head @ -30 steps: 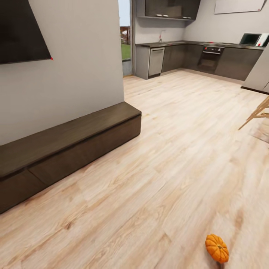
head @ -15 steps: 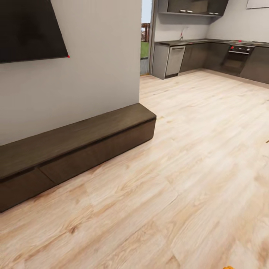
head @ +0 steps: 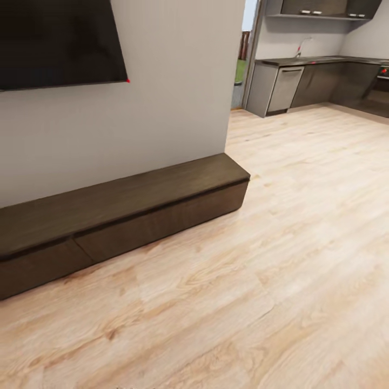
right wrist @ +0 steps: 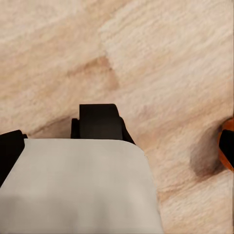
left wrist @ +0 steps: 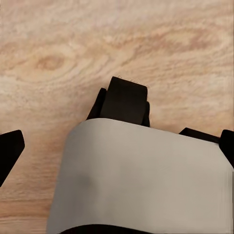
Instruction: Place each of the two pumpkins and all three candles from the living room inside a cabinet in the living room (use any cabinet), then make sure every cabinet is closed, and position the cauldron so it is next to a table in the living room.
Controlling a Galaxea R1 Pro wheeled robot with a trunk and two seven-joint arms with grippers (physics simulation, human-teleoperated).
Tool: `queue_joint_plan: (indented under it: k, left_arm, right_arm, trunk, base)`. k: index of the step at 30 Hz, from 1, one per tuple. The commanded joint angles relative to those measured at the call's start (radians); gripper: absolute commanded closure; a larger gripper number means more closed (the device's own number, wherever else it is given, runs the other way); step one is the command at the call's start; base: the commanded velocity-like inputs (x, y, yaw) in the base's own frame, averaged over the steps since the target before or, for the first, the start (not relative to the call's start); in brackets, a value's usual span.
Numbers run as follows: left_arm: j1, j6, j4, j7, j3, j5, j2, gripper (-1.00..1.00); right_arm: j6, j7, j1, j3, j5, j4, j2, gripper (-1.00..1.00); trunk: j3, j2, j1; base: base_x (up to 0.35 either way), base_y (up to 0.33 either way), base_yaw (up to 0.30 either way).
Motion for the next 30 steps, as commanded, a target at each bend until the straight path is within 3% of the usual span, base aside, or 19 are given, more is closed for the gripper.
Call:
queue_joint_plan:
  k: [1,20,30]
  left_arm:
    - [0.000,0.000,0.000,0.000,0.000,0.000,-0.001,-1.00]
    - [0.000,-0.002,0.001,-0.008,0.001,-0.002,0.005,-1.00]
    - [0.000,-0.002,0.001,-0.008,0.000,-0.001,0.009,-1.00]
  right_arm:
    - [0.000,0.000,0.000,0.000,0.000,0.000,0.000,-1.00]
    - [0.001,0.000,0.000,0.000,0.000,0.000,0.000,-1.00]
    - [0.005,0.001,0.000,0.000,-0.001,0.000,-0.003,-1.00]
  trunk:
    - [0.000,0.000,0.000]
    - [0.000,0.000,0.000]
    - [0.000,0.000,0.000]
  base:
    - [0.010,-0.040,0.284]
    - [0.009,-0.294,0.287]
    - [0.268,-0.108,0.127]
